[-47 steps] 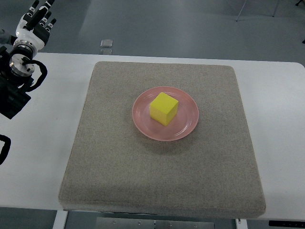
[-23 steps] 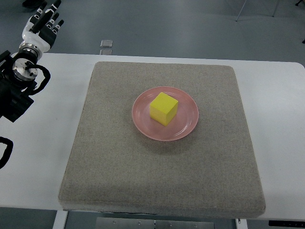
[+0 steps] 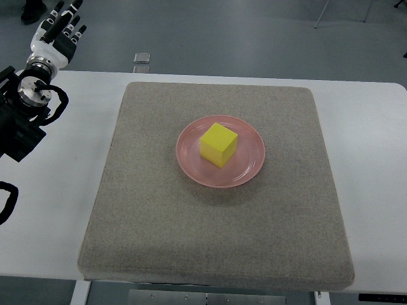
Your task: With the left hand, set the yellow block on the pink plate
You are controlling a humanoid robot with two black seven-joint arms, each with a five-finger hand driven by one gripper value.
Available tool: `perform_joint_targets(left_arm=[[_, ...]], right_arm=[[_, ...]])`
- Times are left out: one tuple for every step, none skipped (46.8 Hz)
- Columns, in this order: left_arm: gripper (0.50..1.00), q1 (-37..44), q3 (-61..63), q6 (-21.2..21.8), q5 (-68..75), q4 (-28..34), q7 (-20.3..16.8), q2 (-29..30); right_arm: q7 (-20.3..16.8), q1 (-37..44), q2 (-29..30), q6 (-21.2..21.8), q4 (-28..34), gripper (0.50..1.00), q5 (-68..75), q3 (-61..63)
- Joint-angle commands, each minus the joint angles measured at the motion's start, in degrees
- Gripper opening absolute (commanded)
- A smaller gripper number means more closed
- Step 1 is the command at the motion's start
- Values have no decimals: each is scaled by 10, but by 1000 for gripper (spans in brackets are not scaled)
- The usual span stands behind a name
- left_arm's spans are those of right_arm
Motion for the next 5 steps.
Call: perform_joint_targets(left_arm=[[990,1,0,1,-3,0,-1,-3],[990,1,0,1,-3,0,-1,-6],[990,1,1,3,-3,0,-2,-10],[990,0,1,4,-3,0,-2,-10],[990,0,0,4,-3,0,-2,-11]], right_arm=[[0,1,0,1,0,924,0,-1],[0,1,0,1,0,924,0,-3],[0,0,0,1,0,924,0,-3],[0,-2,0,0,0,924,1,-3],[0,-3,0,0,0,924,-1,-5]])
